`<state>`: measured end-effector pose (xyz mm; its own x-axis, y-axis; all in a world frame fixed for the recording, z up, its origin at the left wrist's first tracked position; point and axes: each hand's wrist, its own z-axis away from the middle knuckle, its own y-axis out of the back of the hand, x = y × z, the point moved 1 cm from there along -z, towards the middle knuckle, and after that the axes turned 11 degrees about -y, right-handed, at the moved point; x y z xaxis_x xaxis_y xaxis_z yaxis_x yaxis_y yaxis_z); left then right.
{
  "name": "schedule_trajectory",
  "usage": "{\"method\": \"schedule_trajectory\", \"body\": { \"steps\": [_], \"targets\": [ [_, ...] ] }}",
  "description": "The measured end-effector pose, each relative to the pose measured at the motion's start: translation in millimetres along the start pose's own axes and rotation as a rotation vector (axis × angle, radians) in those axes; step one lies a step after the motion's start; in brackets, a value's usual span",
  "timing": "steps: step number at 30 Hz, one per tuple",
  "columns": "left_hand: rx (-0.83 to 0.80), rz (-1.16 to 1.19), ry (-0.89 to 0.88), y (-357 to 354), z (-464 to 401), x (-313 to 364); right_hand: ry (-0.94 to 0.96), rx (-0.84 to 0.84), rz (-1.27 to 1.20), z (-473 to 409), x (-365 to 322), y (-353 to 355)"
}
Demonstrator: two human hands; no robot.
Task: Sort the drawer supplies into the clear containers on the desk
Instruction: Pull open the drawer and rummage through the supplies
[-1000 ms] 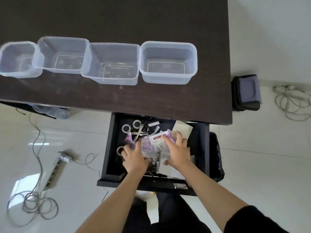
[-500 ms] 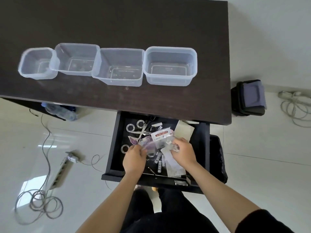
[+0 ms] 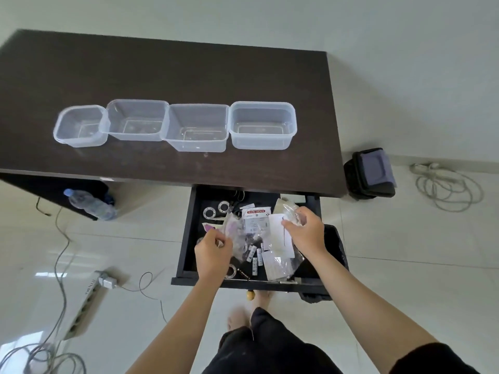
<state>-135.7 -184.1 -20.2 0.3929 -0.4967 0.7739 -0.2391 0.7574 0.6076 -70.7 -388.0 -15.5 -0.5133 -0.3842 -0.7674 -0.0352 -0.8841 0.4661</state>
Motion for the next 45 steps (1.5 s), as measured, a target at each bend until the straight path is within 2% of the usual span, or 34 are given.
{"method": "schedule_trajectory", "body": {
  "steps": [6,14,23,27,35,40,45],
  "targets": [
    [-0.007,0.11,-0.066,-4,14,24,0.0,0.095,-0.108,13,-6,31],
    [-0.03,0.096,-0.181,-38,29,70,0.0,0.2,-0.196,6,-5,92],
    [-0.128,0.108,-0.214,-151,67,138,0.007,0.223,-0.223,-45,40,193],
    [-0.152,0.064,-0.161,-214,92,148,-0.021,0.182,-0.168,-71,82,217],
    [-0.208,-0.095,0.071,-305,114,104,-0.179,0.068,-0.044,-104,178,196],
    [-0.181,-0.109,0.147,-356,101,44,-0.297,0.014,-0.055,-133,236,157],
    [-0.135,-0.105,0.198,-407,77,-22,-0.304,0.015,0.008,-174,295,105]
  ]
}}
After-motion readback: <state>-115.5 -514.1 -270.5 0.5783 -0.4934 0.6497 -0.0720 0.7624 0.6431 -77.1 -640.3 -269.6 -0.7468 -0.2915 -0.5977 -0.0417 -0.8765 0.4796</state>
